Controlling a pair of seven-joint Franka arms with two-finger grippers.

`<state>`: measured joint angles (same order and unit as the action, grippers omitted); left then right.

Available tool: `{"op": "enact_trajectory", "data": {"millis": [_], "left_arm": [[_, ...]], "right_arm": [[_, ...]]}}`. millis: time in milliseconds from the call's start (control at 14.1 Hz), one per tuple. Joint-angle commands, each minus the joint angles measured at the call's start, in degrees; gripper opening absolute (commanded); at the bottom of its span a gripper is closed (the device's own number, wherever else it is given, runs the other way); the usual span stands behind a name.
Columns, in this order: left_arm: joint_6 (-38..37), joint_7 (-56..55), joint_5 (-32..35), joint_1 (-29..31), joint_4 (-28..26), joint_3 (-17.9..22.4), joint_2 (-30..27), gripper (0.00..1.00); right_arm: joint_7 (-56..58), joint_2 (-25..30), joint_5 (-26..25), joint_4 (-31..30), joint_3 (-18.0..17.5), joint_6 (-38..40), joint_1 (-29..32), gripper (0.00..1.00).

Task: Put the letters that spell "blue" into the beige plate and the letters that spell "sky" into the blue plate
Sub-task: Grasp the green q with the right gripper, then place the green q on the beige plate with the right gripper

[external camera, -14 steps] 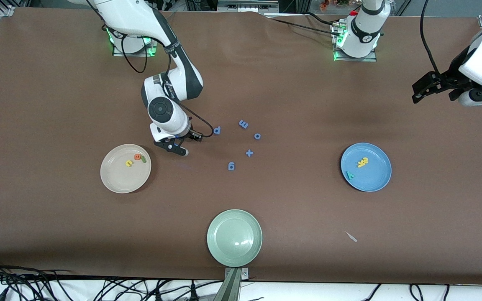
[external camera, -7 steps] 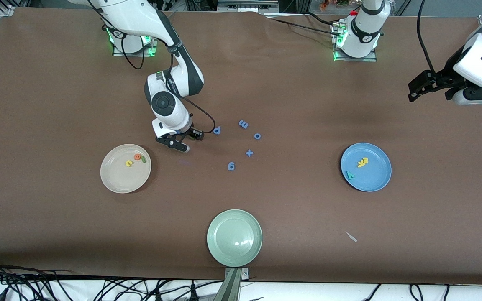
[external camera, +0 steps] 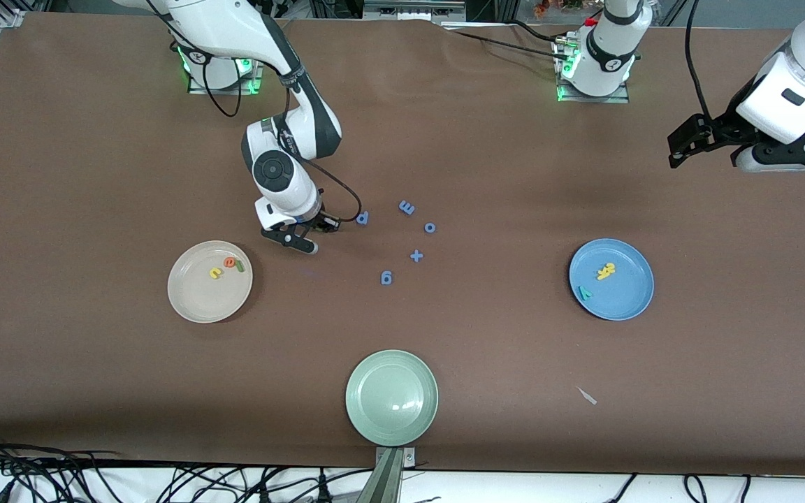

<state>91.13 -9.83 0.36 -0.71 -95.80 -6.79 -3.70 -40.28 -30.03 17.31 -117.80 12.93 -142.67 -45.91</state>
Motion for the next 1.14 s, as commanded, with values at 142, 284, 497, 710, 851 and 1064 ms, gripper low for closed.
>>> {"op": "enact_trajectory", "data": {"millis": [142, 284, 497, 710, 851, 1064], "left_arm": [[-1.4, -0.5, -0.7, -0.1, 1.6, -0.1, 0.5, 1.00], [-1.3, -0.5, -0.7, -0.1, 1.6, -0.2, 0.5, 1.00], [-1.3, -0.5, -0.7, -0.1, 1.6, -0.2, 0.5, 1.00], [-1.3, -0.5, -0.7, -0.1, 1.6, -0.3, 0.5, 1.00], [-1.3, -0.5, -0.6, -0.1, 1.6, -0.3, 0.5, 1.00], [-1.3, -0.5, -0.6, -0.1, 1.6, -0.4, 0.5, 1.00]], "right_arm": [[7.5, 2.0, 0.7, 5.1, 5.9, 12.4, -0.1, 0.13], [13.9, 1.9, 0.0, 10.6, 10.3, 19.9, 0.0, 0.13], [26.1, 1.8, -0.1, 13.4, 16.7, 23.6, 0.4, 0.14], [40.3, 0.6, 0.1, 13.7, 21.8, 21.7, 2.0, 0.14], [44.4, 0.5, 0.6, 13.7, 21.7, 21.4, 5.5, 0.21], [44.4, 0.5, 0.9, 13.8, 21.7, 21.6, 6.3, 0.78]]}}
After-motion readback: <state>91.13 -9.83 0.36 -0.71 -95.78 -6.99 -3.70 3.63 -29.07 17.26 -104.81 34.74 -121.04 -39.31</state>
